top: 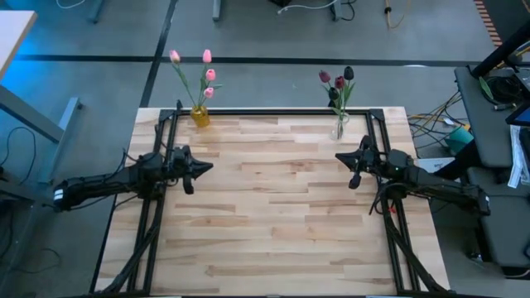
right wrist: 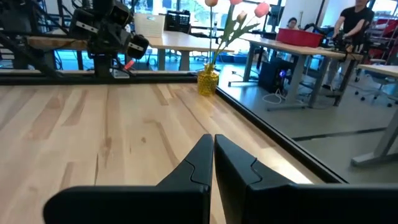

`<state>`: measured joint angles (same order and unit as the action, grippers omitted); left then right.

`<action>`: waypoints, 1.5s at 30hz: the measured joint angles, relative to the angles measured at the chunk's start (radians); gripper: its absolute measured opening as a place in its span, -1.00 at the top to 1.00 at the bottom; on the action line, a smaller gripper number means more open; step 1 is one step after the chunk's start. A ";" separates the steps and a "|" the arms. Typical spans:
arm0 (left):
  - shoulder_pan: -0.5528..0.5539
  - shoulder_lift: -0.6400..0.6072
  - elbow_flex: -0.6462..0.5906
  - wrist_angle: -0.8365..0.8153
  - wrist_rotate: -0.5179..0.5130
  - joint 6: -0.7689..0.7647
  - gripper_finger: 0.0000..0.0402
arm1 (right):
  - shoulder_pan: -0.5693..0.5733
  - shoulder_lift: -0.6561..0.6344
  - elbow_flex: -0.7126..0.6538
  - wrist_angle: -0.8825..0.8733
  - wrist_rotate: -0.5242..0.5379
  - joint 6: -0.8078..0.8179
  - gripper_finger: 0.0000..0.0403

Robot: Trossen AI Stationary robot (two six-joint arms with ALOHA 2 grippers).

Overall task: Sort flowers into vase by color
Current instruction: Return to Home Position

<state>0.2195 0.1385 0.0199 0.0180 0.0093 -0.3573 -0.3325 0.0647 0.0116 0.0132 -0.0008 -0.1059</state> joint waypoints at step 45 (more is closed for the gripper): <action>0.000 0.074 0.002 0.002 0.002 0.000 1.00 | 0.000 0.003 -0.001 0.000 0.001 0.000 0.95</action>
<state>0.2195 0.2127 0.0219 0.0200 0.0109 -0.3573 -0.3324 0.0673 0.0105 0.0132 0.0006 -0.1055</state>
